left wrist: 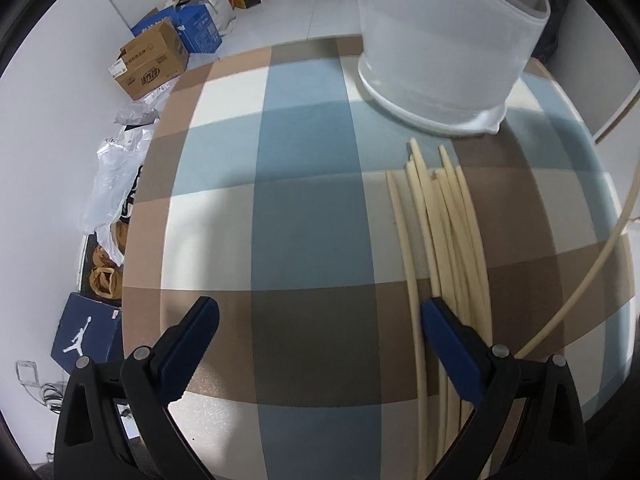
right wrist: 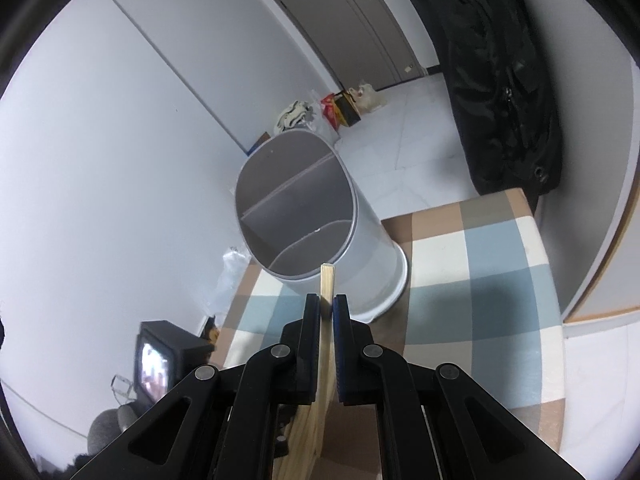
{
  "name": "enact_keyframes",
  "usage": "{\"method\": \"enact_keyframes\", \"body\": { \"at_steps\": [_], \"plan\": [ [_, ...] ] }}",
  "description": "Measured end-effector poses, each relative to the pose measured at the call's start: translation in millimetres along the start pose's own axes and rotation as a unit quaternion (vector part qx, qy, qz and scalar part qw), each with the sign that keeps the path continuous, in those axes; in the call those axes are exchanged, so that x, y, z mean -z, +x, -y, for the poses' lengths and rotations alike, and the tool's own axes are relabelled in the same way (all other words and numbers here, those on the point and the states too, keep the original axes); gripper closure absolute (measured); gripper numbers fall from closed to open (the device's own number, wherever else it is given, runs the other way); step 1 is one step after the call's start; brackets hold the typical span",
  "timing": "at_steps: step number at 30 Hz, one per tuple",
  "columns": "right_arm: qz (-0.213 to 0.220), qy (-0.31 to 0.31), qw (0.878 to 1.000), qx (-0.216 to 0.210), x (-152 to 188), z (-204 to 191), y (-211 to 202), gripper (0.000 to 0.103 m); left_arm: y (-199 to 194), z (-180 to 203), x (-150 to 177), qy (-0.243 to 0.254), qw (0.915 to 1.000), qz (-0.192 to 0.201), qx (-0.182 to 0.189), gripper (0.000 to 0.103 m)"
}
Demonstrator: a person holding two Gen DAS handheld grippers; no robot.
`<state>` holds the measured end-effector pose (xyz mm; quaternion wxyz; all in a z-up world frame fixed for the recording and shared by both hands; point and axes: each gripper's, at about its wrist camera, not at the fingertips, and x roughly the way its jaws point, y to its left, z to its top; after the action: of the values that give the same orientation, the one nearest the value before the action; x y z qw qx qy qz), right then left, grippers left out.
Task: Organize utensils
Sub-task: 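Grasp a chopstick with the left gripper while the right gripper holds its chopstick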
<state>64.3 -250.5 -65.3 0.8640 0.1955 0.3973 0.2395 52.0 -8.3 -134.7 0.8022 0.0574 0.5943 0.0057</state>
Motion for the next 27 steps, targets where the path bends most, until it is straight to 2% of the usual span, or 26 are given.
{"method": "enact_keyframes", "body": {
  "at_steps": [9,11,13,14,16,18,21,25,27],
  "plan": [
    [0.011,0.01,1.0,-0.006,-5.7,6.3,-11.7,0.097,6.4,3.4,-20.2,-0.017,0.9983,-0.005,0.056,0.02],
    [0.015,0.013,1.0,-0.007,-7.0,7.5,-13.3,0.097,5.1,6.2,-23.7,-0.01,0.9981,0.004,0.06,0.03],
    [0.016,0.013,1.0,-0.005,-8.2,8.8,-13.4,0.097,2.1,11.6,-26.7,0.007,0.9976,0.012,0.067,0.056],
    [0.017,0.014,1.0,-0.004,-8.6,9.9,-13.3,0.097,0.8,13.4,-27.5,0.013,0.9973,0.015,0.07,0.064],
    [0.016,0.016,1.0,-0.005,-9.3,12.0,-13.6,0.097,-1.7,19.4,-29.5,0.029,0.9964,0.019,0.077,0.094],
    [0.017,0.019,1.0,-0.004,-10.0,14.2,-13.3,0.097,-2.4,22.1,-29.5,0.033,0.9958,0.018,0.083,0.1],
    [0.019,0.02,1.0,-0.001,-11.4,17.6,-13.5,0.097,-2.7,18.8,-30.3,0.023,0.9952,0.018,0.093,0.101],
    [0.023,0.018,1.0,0.003,-11.8,19.0,-14.8,0.097,-18.5,7.1,-32.7,-0.013,0.9934,0.048,0.104,0.101],
    [0.025,0.015,1.0,0.005,-11.8,17.9,-15.3,0.097,-33.6,-0.5,-33.0,-0.033,0.9904,0.076,0.111,0.101]
  ]
}}
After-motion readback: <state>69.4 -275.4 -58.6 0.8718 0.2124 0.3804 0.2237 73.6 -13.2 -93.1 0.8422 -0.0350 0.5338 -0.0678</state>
